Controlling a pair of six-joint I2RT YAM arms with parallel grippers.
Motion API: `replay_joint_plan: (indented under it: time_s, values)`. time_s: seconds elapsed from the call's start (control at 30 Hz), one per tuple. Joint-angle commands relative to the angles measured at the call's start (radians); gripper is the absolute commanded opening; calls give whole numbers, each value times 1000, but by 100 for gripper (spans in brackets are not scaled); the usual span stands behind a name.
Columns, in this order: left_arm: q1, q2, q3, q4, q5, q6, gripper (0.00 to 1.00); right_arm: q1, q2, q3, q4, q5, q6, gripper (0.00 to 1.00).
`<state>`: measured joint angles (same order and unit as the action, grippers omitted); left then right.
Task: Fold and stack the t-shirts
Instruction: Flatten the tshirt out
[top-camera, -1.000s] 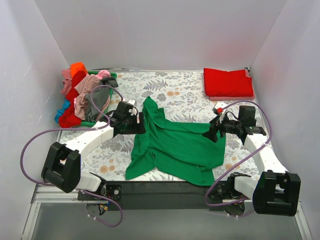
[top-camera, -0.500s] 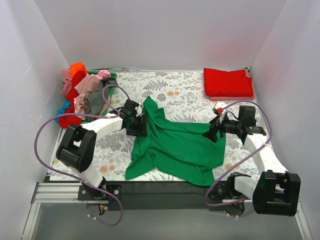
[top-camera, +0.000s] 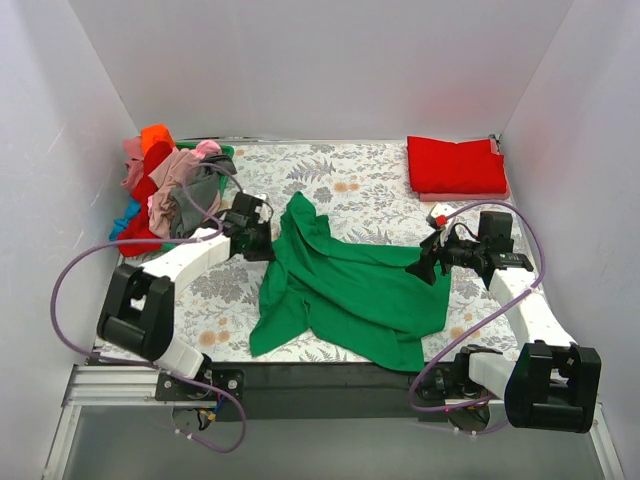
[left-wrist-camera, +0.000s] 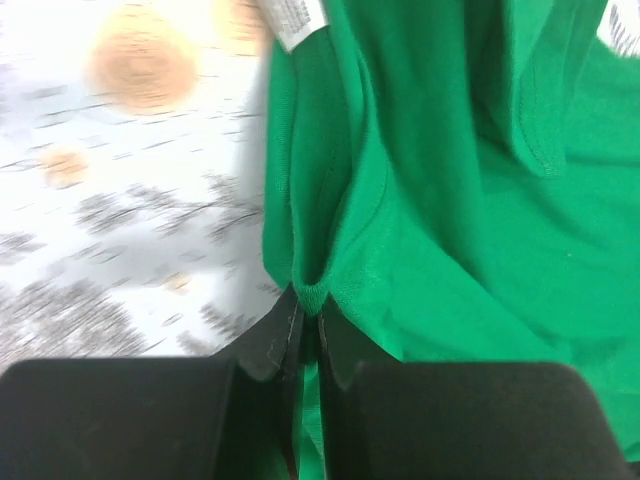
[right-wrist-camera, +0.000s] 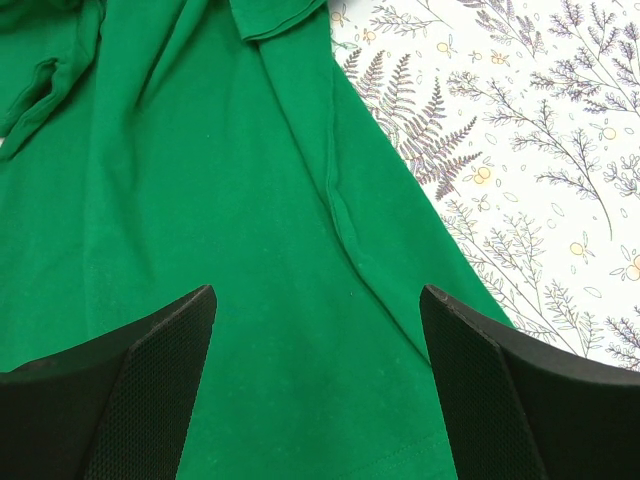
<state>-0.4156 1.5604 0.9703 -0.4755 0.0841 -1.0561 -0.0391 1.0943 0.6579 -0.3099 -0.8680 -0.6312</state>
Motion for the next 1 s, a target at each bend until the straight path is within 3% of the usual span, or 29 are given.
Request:
replay_joint_plan:
  time_s: [0.0, 0.27, 0.3, 0.33, 0.4, 0.43, 0.47, 0.57, 0.7, 0.97]
  values:
    - [64, -144, -59, -3, -49, -25, 0, -5, -22, -1, 29, -25, 1, 89]
    - [296, -319, -206, 8, -20, -131, 0, -7, -22, -1, 28, -16, -2, 89]
    - [311, -339, -223, 11, -23, -142, 5, -7, -19, -1, 26, -14, -2, 89]
    - [331, -345, -226, 8, -33, -146, 25, -7, -20, -1, 26, -11, -2, 89]
    - [340, -376, -222, 6, -37, -145, 45, -7, -17, -1, 26, 0, -4, 89]
    - [340, -388, -217, 8, -37, -142, 45, -7, -14, -1, 25, 4, -4, 89]
    - [340, -399, -210, 5, -35, -140, 53, -7, -10, -1, 26, 14, -4, 89]
    - [340, -456, -177, 5, -14, -119, 61, -5, 6, -3, 23, 23, -8, 89]
    - [340, -529, -145, 3, 28, -68, 68, -7, 24, -3, 8, 18, -28, 89]
    - [340, -556, -145, 27, 149, -16, 70, -7, 39, -6, -20, -23, -70, 88]
